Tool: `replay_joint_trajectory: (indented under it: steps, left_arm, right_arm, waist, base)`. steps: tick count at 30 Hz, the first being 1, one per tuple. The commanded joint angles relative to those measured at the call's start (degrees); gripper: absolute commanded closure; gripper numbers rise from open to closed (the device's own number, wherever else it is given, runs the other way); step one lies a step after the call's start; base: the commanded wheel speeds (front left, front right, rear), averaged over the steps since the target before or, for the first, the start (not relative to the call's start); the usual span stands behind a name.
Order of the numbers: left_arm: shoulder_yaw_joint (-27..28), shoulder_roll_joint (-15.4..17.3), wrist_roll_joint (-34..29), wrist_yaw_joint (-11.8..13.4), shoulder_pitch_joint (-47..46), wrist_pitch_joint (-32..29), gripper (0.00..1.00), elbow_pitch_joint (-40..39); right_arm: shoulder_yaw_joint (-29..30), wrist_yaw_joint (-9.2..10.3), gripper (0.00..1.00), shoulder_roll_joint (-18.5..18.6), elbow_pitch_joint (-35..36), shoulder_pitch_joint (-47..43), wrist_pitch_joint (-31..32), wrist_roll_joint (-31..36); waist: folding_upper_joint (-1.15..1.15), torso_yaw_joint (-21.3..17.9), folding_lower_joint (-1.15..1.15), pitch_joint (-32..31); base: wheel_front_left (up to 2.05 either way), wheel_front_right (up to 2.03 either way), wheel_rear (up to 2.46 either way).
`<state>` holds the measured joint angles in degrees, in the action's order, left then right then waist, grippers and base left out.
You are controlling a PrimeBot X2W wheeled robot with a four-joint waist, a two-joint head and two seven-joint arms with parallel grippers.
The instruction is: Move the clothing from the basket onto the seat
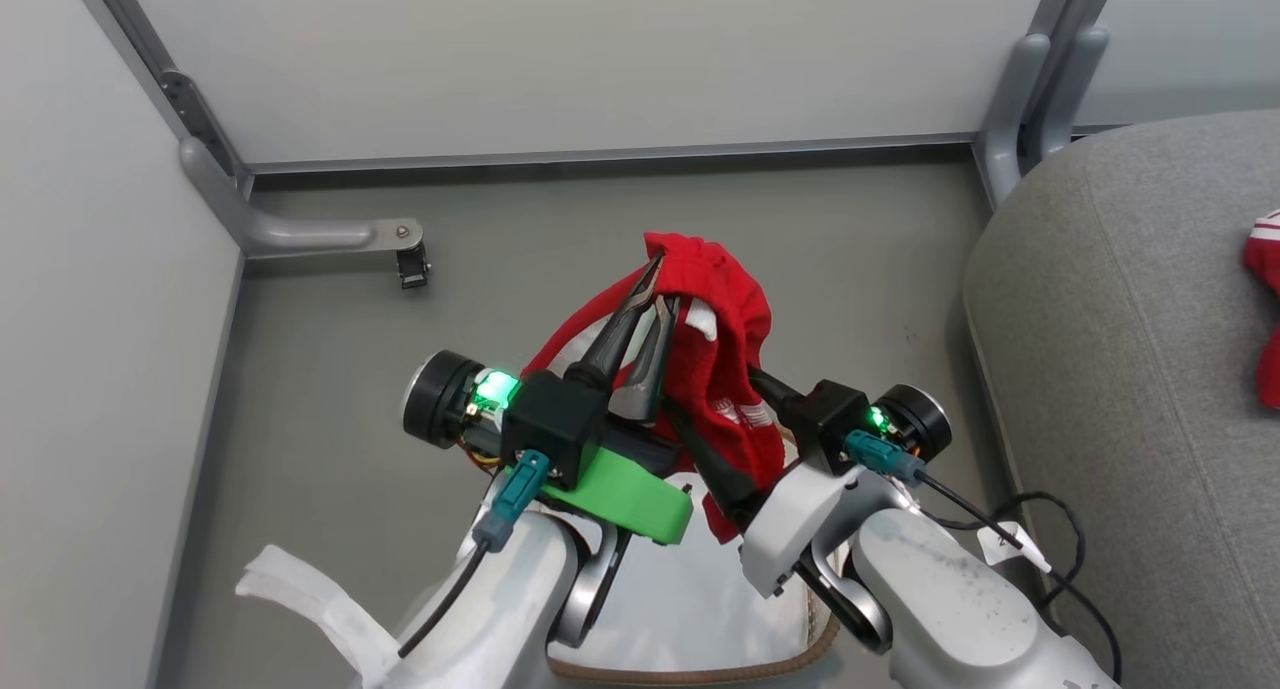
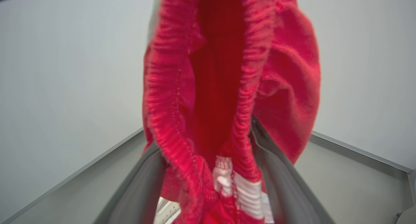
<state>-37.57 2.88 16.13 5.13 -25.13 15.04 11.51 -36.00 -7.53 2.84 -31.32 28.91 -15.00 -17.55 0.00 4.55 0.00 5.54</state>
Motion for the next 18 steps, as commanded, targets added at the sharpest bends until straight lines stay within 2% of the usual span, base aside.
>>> replay_joint_trajectory:
  steps: [1, 5, 6, 8, 9, 18]
  left_arm:
    - [-0.4, 0.1, 0.5, 0.4, -0.7, 0.2, 1.00, -0.2]
    - [-1.0, 0.1, 0.9, 0.4, -1.2, 0.2, 1.00, -0.4]
    - [-1.1, 0.1, 0.9, 0.5, -1.3, 0.2, 1.00, -0.4]
    - [-1.3, 0.1, 1.0, 0.6, -1.5, 0.2, 1.00, -0.5]
    - [-1.3, 0.1, 1.0, 0.7, -1.5, 0.2, 1.00, -0.4]
    - [-1.1, 0.1, 0.6, 0.8, -1.4, 0.2, 1.00, 0.1]
  right_arm:
    - [0.1, 0.08, 0.00, 0.3, -0.3, 0.7, -0.3, 0.1]
    - [0.1, 0.08, 0.00, 0.3, -0.7, 0.9, -0.3, -0.1]
    - [0.1, 0.08, 0.10, 0.2, -0.9, 0.9, -0.3, -0.2]
    - [0.2, 0.08, 0.85, 0.3, -1.1, 0.9, -0.3, -0.4]
    - [0.2, 0.08, 1.00, 0.3, -1.1, 1.0, -0.3, -0.6]
    - [0.0, 0.08, 1.00, 0.3, -1.3, 1.3, -0.3, -1.3]
  waist:
    - [0.00, 0.3, 0.00, 0.1]
    - [0.00, 0.7, 0.00, 0.3]
    - [0.00, 0.8, 0.00, 0.3]
    - [0.00, 0.8, 0.00, 0.3]
    - [0.00, 0.8, 0.00, 0.3]
    - [0.00, 0.3, 0.00, 0.2]
  base:
    - [0.00, 0.00, 0.00]
    - [0.00, 0.00, 0.00]
    - [0.00, 0.00, 0.00]
    - [0.00, 0.00, 0.00]
    - [0.00, 0.00, 0.00]
    - [0.00, 0.00, 0.00]
